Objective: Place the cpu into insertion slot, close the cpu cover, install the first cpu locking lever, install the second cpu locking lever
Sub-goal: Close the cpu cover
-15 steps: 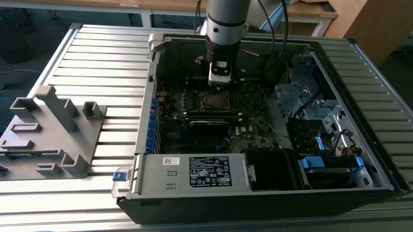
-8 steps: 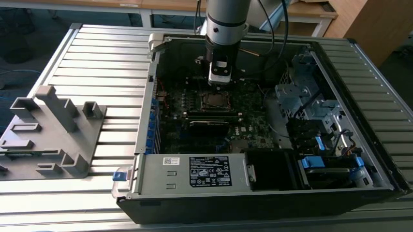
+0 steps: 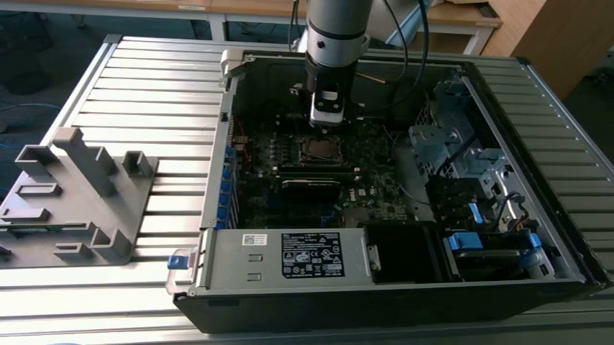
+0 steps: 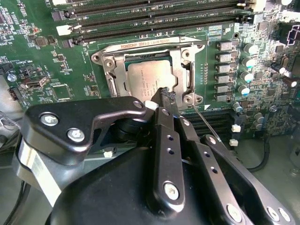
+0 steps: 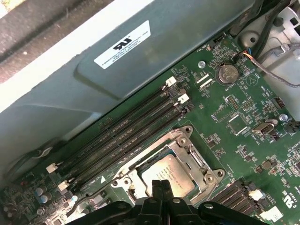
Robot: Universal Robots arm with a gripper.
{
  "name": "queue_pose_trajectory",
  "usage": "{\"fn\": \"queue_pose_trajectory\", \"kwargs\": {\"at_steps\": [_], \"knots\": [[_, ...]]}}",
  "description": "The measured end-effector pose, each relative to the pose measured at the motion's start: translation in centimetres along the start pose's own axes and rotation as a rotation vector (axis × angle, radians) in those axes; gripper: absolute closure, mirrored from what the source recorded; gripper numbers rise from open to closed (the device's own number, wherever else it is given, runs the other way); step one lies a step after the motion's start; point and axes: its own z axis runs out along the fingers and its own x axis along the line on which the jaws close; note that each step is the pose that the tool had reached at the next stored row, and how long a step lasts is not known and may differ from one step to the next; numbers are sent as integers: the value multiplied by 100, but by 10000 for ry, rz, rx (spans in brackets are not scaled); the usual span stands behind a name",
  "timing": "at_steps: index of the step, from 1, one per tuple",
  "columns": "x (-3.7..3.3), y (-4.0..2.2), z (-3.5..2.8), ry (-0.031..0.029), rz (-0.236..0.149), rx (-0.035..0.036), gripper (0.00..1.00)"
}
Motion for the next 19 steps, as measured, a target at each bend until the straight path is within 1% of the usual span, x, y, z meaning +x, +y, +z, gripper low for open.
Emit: {"fn": "queue_pose_trajectory", "kwargs": {"at_steps": [2,3,8,9,15,17,19], "knots": [[0,0,0,4,-94,3,89],[0,0,0,7,-199,5,89],[0,0,3,32,-942,25,89],[0,0,3,35,-1019,27,89],[0,0,3,37,-1057,28,89],[0,0,4,41,-1178,31,89],[0,0,5,49,-1416,37,89]]}}
